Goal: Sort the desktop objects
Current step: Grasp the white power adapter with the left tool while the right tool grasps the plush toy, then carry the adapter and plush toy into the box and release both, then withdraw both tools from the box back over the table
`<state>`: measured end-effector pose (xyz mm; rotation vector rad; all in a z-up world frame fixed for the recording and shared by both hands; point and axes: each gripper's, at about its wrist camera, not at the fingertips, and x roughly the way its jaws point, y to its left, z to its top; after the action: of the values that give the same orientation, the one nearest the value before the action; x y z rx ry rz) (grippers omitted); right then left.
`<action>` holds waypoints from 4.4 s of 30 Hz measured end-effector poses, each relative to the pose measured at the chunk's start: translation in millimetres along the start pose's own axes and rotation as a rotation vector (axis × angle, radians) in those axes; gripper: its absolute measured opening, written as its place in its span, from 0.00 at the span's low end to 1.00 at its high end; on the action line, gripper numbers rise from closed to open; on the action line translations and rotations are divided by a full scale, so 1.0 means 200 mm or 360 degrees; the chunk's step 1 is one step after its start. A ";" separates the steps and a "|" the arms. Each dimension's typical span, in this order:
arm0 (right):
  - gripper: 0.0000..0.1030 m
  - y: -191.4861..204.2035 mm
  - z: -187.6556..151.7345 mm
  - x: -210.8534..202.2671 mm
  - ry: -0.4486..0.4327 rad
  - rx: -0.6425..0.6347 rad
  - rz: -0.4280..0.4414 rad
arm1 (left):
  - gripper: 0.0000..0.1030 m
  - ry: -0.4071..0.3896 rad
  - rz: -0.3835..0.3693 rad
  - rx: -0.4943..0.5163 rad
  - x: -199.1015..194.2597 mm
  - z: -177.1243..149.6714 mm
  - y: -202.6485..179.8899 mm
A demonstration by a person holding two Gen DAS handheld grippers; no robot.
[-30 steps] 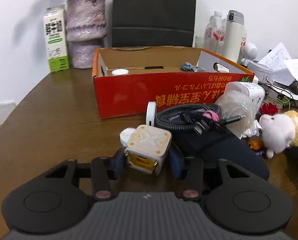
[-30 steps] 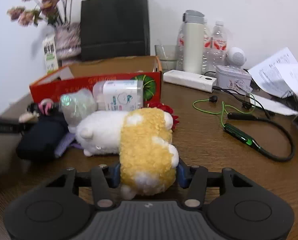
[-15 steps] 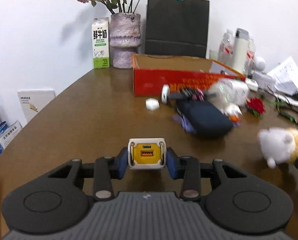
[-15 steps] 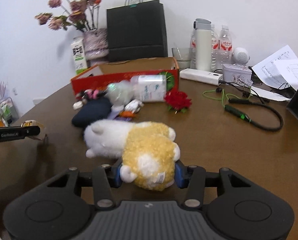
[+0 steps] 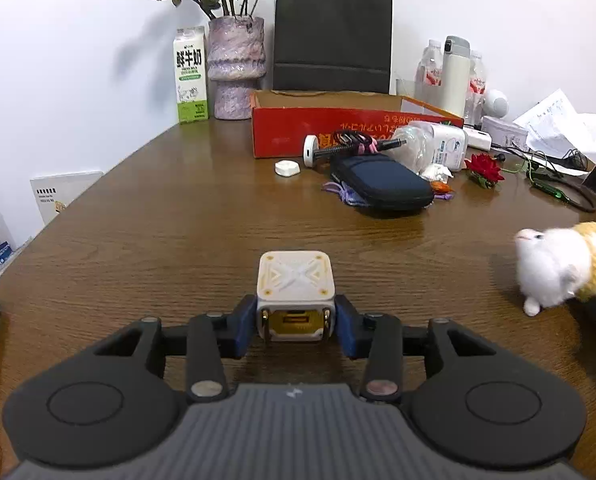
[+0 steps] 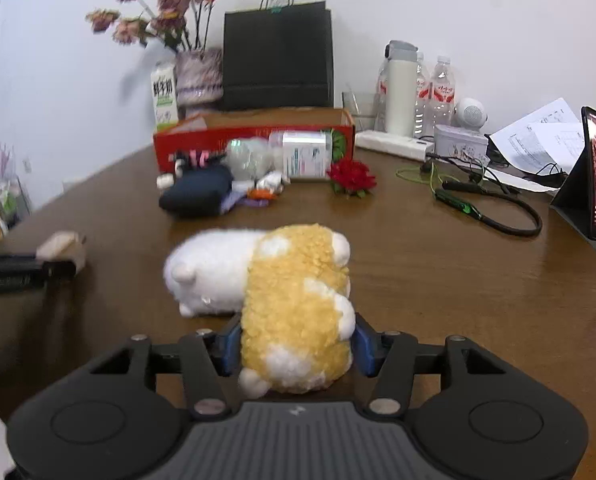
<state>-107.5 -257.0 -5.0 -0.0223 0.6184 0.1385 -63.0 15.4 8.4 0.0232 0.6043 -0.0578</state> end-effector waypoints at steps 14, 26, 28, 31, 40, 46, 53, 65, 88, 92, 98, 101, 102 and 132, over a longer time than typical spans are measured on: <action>0.47 -0.03 0.38 0.04 0.0042 0.0101 -0.0007 | 0.48 0.0036 -0.0061 0.0034 0.05 0.04 0.00; 0.41 -0.11 0.63 0.64 0.0222 0.0308 0.0062 | 0.39 0.0033 -0.0065 0.0074 0.12 0.09 -0.02; 0.41 -0.10 0.62 0.63 0.0219 0.0286 0.0059 | 0.38 0.0034 -0.0086 0.0066 0.12 0.08 -0.01; 0.49 -0.09 0.64 0.65 0.0301 0.0268 0.0072 | 0.38 0.0038 -0.0081 0.0081 0.12 0.08 -0.01; 0.45 -0.05 0.55 0.56 0.0272 0.0233 0.0089 | 0.38 -0.0061 -0.0010 0.0024 0.00 0.07 0.01; 0.45 -0.05 0.33 0.16 0.0136 0.0356 0.0207 | 0.38 -0.0116 -0.0027 -0.0074 -0.14 0.11 -0.01; 0.45 -0.15 0.58 -0.02 -0.0123 0.0373 0.0211 | 0.38 -0.0209 -0.0167 -0.0159 -0.12 0.48 0.01; 0.45 -0.22 1.70 1.02 -0.0045 0.0190 0.0123 | 0.38 0.0014 -0.0114 -0.0107 0.79 1.47 0.03; 0.52 -0.03 1.49 1.74 0.0616 -0.0157 -0.0372 | 0.59 0.0672 0.0162 0.0285 1.59 1.36 -0.02; 0.68 -0.10 1.62 1.60 0.0560 0.0037 -0.0196 | 0.72 0.0600 0.0032 0.0141 1.39 1.49 0.03; 0.77 -0.10 1.73 1.35 0.0482 0.0226 0.0081 | 0.94 0.0554 -0.0035 0.0002 1.16 1.61 0.06; 0.77 -0.05 1.71 1.22 0.0431 0.0211 0.0115 | 0.95 0.0534 -0.0037 -0.0049 1.04 1.60 0.06; 0.78 -0.05 1.69 1.18 0.0410 0.0205 0.0111 | 0.96 0.0505 -0.0039 -0.0066 0.99 1.59 0.06; 0.89 0.17 0.12 0.06 -0.0157 0.0072 0.0146 | 1.00 -0.0096 -0.0075 -0.0075 -0.02 0.06 -0.06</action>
<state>-88.3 -220.8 7.7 0.0564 0.5238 0.2131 -60.3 3.1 19.3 -0.0385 0.5455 -0.0899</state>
